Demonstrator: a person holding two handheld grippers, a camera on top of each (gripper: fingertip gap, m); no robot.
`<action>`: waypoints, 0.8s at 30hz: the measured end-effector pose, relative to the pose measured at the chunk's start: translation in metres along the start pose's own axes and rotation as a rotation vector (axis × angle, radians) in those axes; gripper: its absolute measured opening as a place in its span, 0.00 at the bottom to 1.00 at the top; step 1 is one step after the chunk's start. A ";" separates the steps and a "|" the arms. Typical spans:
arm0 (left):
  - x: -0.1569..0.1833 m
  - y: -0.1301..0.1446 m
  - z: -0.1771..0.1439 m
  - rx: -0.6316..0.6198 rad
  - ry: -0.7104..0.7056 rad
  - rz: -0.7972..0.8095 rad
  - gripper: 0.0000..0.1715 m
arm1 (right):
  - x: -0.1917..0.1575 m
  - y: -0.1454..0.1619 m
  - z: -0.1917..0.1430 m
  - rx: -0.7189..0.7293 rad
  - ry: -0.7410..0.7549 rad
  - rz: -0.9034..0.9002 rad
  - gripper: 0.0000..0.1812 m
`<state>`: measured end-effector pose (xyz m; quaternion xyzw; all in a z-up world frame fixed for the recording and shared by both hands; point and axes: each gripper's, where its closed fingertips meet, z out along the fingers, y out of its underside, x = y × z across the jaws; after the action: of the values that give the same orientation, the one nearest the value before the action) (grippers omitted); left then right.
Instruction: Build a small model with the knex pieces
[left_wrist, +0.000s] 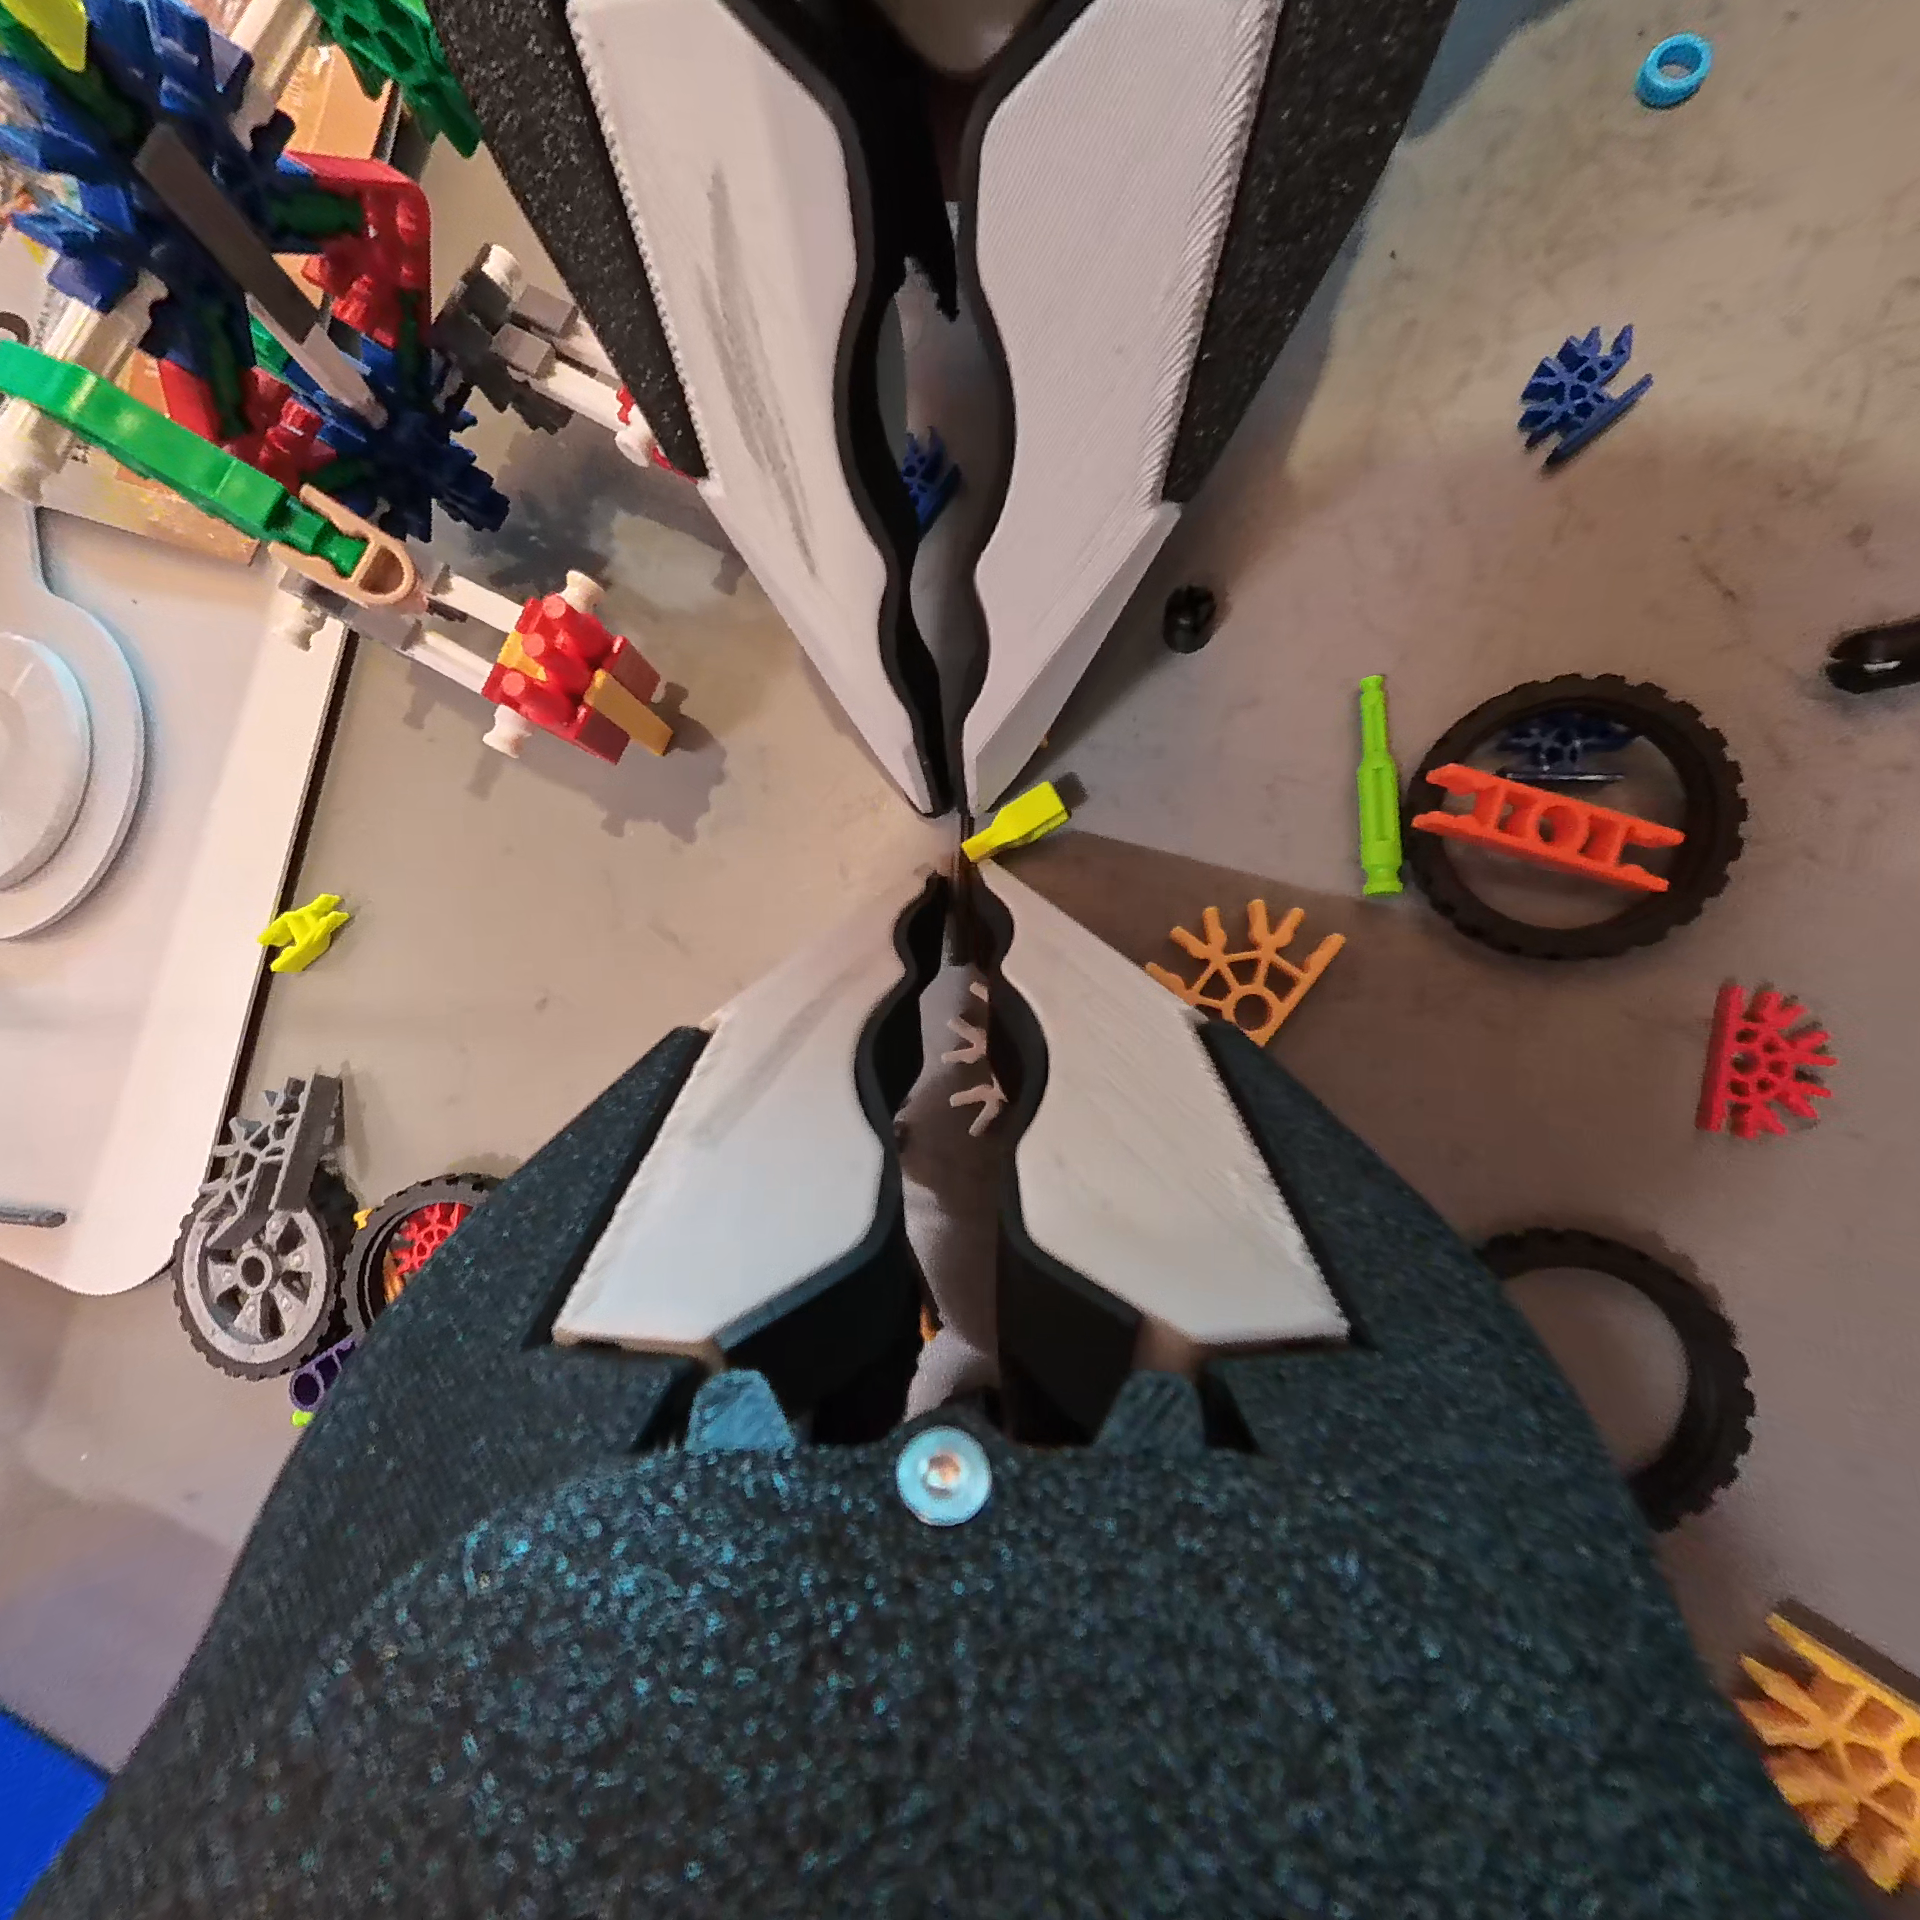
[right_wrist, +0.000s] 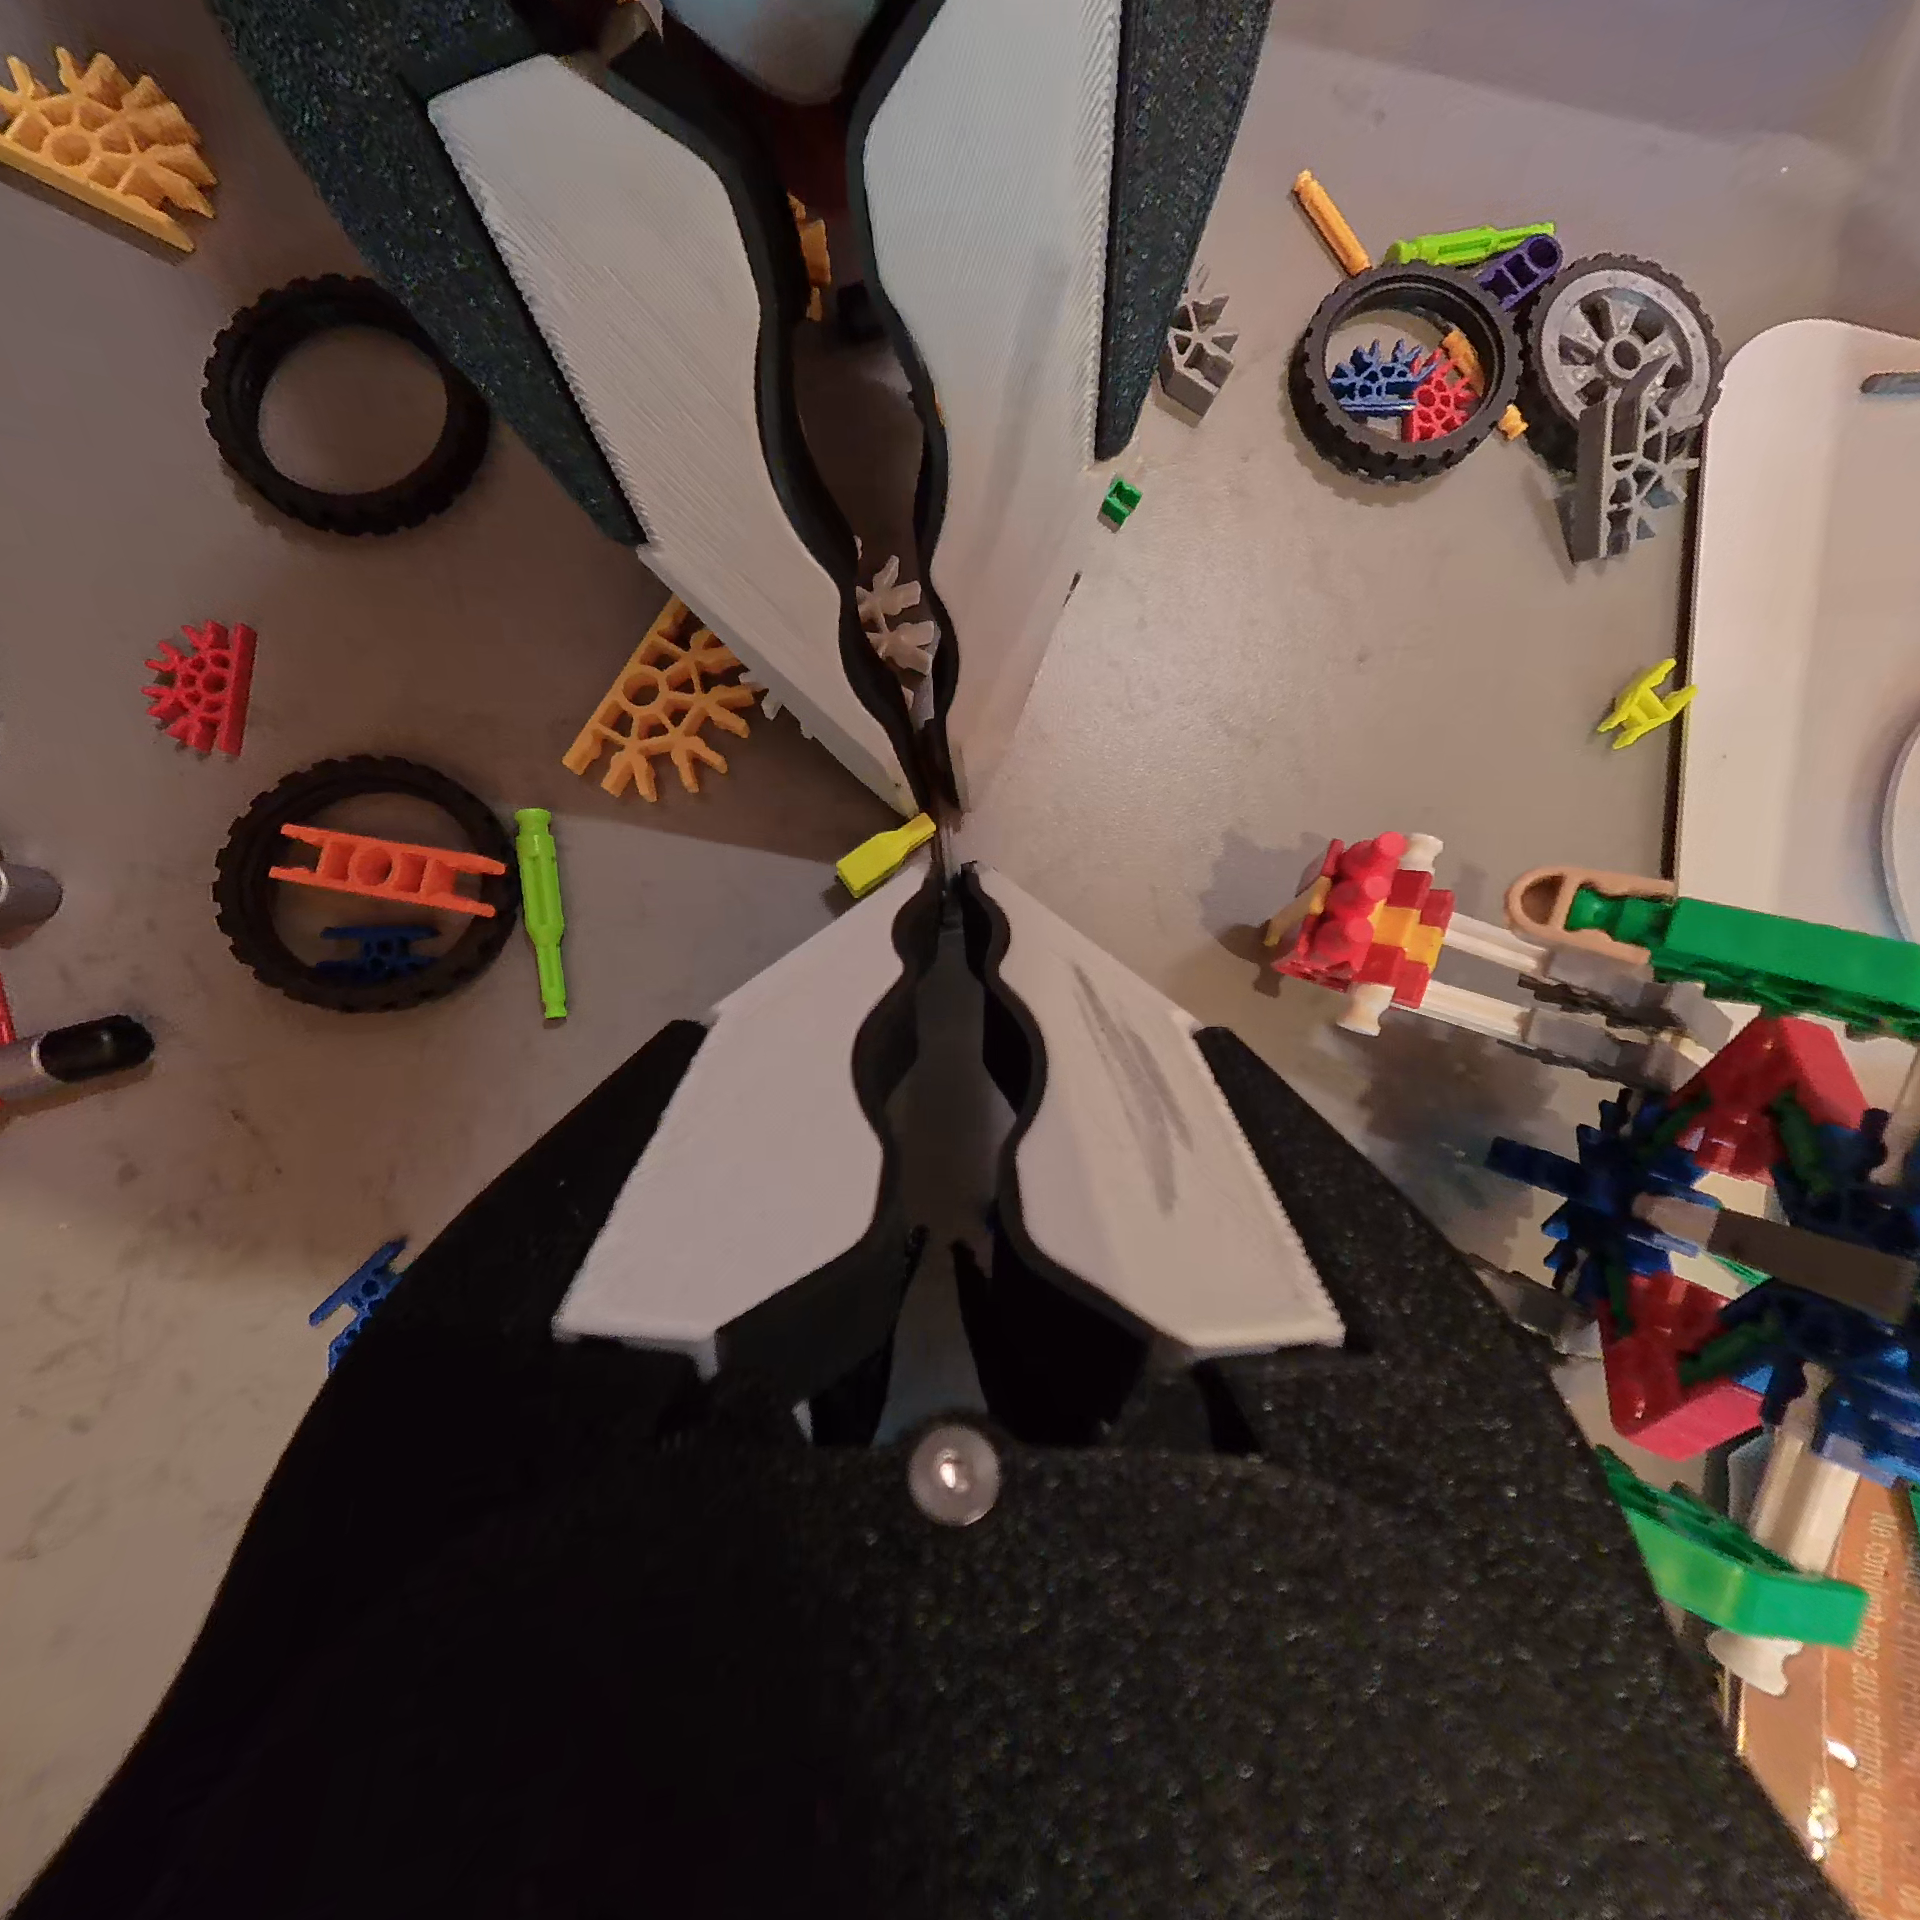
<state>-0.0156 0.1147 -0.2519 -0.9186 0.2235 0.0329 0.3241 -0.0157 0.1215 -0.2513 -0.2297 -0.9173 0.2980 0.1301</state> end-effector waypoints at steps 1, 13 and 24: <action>0.000 0.000 0.000 0.001 0.001 0.000 0.01 | 0.000 0.000 0.000 0.001 -0.002 0.000 0.02; 0.000 0.000 0.000 0.010 0.002 0.004 0.01 | -0.004 0.000 -0.005 0.018 -0.030 0.010 0.09; -0.001 0.000 0.000 0.010 0.002 0.010 0.01 | -0.012 -0.004 -0.002 0.025 -0.048 -0.015 0.16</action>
<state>-0.0159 0.1156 -0.2519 -0.9159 0.2284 0.0325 0.3284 -0.0059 0.1134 -0.2489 -0.2143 -0.9180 0.3140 0.1133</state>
